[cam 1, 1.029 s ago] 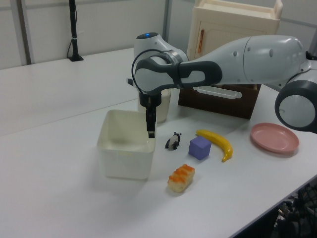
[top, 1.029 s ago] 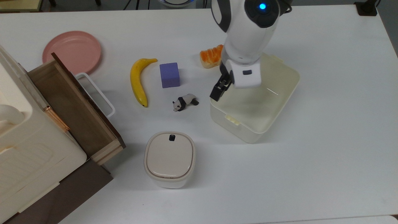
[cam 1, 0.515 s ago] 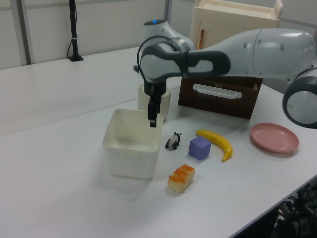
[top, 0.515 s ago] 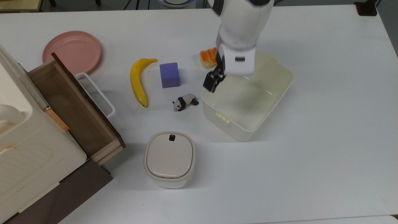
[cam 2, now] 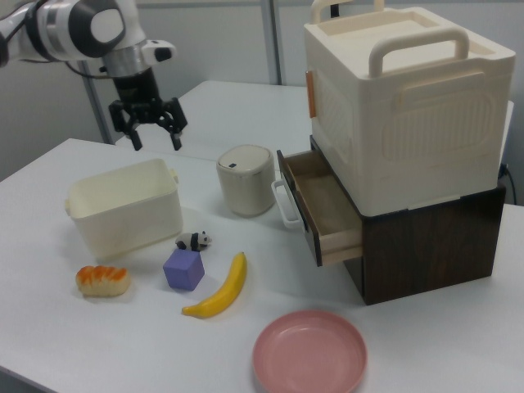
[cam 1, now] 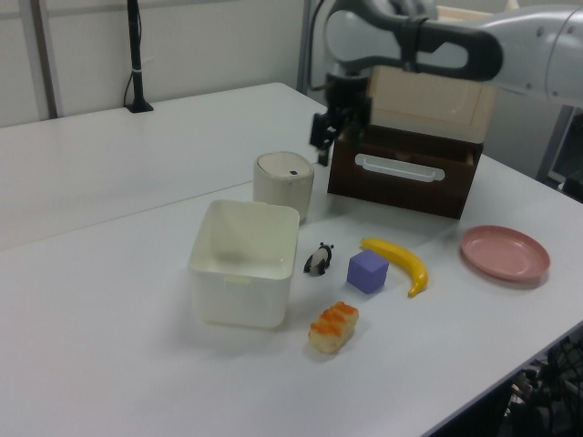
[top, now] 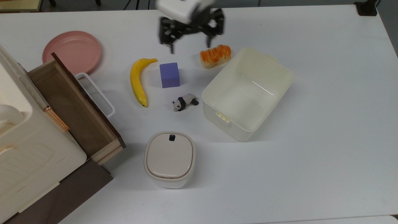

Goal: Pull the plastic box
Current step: 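Lift the gripper out of the box and raise it away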

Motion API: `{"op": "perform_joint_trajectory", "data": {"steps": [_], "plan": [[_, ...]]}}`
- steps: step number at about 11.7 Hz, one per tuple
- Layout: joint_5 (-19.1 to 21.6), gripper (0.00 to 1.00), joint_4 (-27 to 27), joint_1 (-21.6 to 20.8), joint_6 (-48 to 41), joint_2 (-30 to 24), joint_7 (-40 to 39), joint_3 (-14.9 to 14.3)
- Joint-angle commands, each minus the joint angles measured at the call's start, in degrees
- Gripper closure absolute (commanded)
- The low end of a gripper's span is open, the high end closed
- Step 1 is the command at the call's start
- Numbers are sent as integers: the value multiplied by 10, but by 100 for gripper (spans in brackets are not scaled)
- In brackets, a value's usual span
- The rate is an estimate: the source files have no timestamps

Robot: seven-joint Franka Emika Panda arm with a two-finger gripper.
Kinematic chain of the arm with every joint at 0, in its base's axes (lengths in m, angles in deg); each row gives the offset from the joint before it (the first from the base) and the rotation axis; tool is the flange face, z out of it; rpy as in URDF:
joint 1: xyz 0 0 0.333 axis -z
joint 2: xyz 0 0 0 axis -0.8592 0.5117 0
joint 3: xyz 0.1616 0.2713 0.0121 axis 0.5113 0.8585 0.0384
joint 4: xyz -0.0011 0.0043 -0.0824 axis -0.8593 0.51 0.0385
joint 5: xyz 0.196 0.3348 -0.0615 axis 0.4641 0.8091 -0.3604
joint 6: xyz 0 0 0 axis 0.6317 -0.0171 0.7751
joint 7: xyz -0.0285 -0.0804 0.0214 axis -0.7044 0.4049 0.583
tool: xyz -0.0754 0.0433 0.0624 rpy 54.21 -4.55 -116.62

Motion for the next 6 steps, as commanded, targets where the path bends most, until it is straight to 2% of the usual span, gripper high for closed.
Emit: {"op": "perform_joint_trajectory", "data": {"steps": [1,3,6], "plan": [[10,0,16,52,-13,-19,25,-1],[29,0,15,70,-15,-22,34,-3],[30,0,17,81,-14,-31,35,-2]]}}
